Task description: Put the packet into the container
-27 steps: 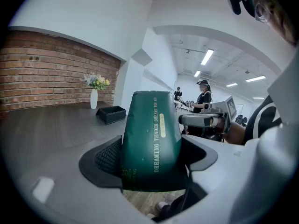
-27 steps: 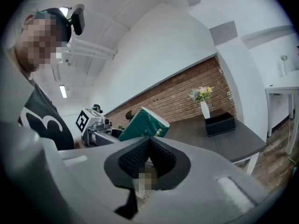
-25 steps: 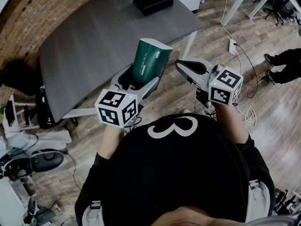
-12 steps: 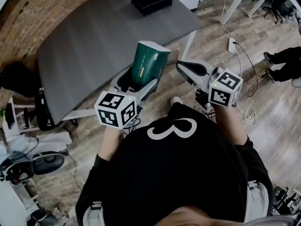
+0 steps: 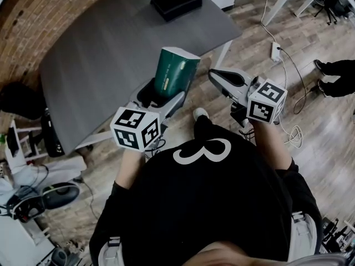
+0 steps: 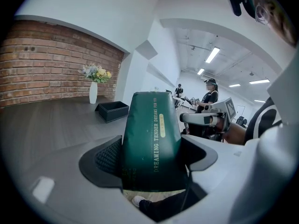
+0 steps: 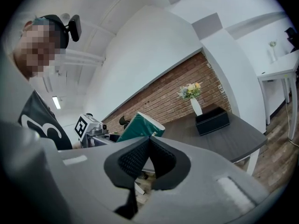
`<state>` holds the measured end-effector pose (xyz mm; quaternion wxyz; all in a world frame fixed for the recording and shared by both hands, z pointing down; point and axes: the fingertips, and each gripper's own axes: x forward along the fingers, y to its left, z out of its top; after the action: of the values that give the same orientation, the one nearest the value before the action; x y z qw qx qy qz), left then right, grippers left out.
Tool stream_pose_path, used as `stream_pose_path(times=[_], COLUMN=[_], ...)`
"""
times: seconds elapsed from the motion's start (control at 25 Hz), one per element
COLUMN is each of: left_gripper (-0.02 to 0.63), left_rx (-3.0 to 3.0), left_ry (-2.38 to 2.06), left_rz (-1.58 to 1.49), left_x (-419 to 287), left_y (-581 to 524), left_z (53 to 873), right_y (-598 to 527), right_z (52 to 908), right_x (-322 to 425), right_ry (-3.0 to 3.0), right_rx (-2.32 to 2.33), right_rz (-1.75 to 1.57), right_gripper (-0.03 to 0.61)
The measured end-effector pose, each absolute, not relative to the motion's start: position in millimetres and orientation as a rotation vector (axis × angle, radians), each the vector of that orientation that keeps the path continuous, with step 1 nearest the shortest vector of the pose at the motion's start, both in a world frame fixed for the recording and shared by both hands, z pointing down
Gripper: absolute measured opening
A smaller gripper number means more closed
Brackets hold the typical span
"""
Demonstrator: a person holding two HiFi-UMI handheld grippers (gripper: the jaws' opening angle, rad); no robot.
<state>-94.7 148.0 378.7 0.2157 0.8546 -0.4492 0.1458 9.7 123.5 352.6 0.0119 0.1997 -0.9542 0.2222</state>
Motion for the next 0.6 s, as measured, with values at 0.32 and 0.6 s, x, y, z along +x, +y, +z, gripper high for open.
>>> stream_pose_path(times=[0.32,0.6], left_gripper=[0.410,0.410], left_rx=[2.359,2.385], left_ry=[-1.260,-1.309], left_rz=[0.399,0.413], left_x=[-87.1,-71.8], left_y=[65.2,7.4], left_z=[368.5,347.5], right_y=[40.0,-15.9], right_z=[341.0,331.9], right_x=[22.1,32.8], right_ry=[-2.979,-3.012], right_rx=[0.613,0.556], right_rz=[0.690,0.662], right_gripper=[0.002,0.002])
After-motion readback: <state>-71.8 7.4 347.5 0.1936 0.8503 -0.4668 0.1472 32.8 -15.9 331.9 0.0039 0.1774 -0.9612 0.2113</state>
